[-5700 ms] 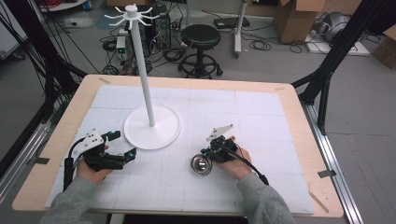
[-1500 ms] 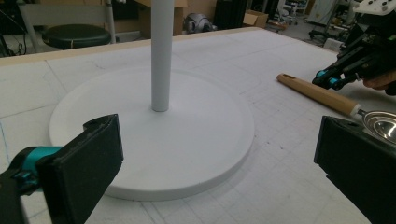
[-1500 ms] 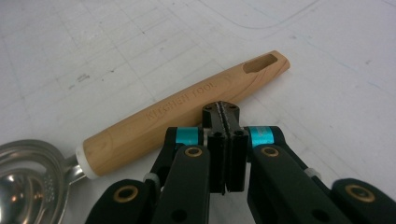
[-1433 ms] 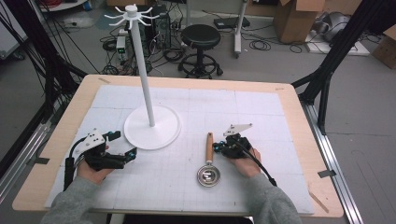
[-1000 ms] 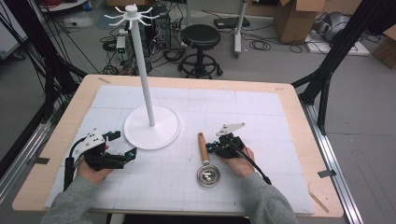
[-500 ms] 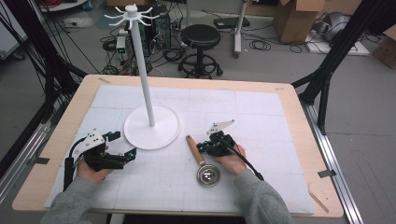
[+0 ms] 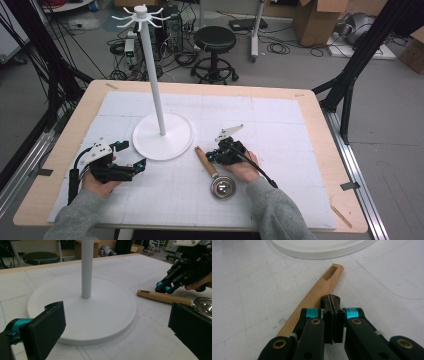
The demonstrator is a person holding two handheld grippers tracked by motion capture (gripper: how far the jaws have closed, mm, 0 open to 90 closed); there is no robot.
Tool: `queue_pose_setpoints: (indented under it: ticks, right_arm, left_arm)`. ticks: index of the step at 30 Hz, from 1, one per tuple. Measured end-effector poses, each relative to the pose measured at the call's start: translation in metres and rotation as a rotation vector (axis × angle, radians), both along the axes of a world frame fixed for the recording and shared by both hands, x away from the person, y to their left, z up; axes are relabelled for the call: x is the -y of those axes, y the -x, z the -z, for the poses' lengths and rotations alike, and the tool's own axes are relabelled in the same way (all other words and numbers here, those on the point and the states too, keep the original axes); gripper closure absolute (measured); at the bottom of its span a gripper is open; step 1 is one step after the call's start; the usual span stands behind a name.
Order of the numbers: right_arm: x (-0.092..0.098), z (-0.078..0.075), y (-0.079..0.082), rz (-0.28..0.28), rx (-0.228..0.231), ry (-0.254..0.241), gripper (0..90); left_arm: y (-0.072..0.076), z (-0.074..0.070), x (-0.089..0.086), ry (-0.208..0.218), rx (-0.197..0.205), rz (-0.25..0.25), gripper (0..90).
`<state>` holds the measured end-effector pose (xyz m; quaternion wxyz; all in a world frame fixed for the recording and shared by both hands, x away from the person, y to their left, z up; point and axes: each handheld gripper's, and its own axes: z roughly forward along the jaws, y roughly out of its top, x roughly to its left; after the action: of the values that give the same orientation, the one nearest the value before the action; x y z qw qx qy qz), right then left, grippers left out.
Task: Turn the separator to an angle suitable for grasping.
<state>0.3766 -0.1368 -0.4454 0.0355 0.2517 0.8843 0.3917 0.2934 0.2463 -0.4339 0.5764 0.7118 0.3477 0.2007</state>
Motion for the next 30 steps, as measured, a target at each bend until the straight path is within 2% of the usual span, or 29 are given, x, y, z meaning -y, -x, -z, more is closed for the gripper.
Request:
queue_pose_setpoints:
  ticks: [3,9,12,16,30]
  right_arm:
    - [-0.004,0.000,-0.002,-0.004,-0.012,0.001,90.0]
    - [-0.006,-0.001,-0.002,-0.010,-0.008,0.010,90.0]
    - [-0.010,-0.001,-0.001,-0.033,-0.007,0.011,90.0]
    - [-0.024,-0.005,0.003,-0.079,0.009,0.055,90.0]
    - [-0.052,-0.009,0.010,-0.183,0.011,0.108,90.0]
  left_arm:
    - [0.000,0.000,0.000,0.000,-0.004,0.001,1.7]
    - [0.000,0.000,0.000,-0.001,-0.005,0.003,1.8]
    - [0.000,0.000,0.000,0.002,0.000,-0.002,1.7]
    - [0.000,0.000,0.000,-0.003,-0.002,0.002,1.7]
    - [0.001,0.000,0.000,-0.003,0.000,0.002,1.7]
